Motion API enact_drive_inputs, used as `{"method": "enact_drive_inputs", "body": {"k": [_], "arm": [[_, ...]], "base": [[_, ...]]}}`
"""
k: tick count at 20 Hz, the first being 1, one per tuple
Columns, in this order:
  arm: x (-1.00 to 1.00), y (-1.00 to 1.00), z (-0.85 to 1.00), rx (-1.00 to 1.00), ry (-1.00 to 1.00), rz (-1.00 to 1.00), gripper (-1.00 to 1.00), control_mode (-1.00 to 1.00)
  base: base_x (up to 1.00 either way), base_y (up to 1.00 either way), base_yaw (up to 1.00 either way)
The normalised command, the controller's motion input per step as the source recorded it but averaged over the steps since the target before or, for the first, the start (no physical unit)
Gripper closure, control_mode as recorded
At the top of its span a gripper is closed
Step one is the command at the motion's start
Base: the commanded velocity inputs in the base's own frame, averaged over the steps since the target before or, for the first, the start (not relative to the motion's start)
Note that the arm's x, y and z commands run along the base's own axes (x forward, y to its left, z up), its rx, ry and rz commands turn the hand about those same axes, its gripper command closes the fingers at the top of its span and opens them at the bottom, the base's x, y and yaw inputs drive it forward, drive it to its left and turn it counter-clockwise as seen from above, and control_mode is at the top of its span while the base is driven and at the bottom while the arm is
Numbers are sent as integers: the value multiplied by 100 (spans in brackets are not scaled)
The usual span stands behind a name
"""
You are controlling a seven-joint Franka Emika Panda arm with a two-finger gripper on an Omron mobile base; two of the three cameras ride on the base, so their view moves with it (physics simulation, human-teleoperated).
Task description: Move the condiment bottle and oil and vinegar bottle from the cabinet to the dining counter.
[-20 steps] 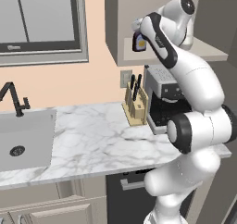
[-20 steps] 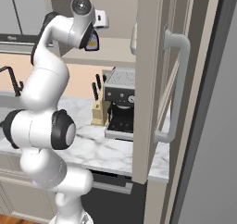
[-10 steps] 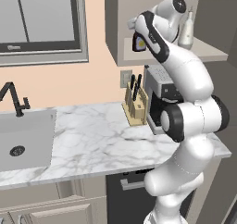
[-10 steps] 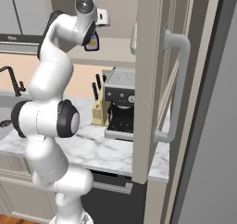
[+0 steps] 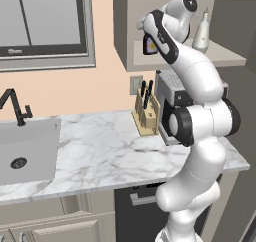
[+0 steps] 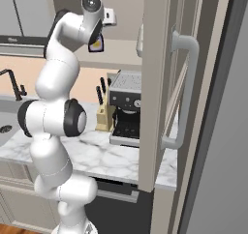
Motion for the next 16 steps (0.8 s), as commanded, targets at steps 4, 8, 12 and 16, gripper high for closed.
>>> {"method": "enact_drive_inputs", "body": {"k": [4,8,12,16], "arm": [[0,1,0,0,0,0,100,-100],[-3,0,1,0,-1,0,100,-100],[-42,0,3,0,-14,0,100,-100],[-85,0,17,0,-23,0,100,-100]], "base": [[0,0,0],[0,0,0],[0,0,0],[0,0,0]]}}
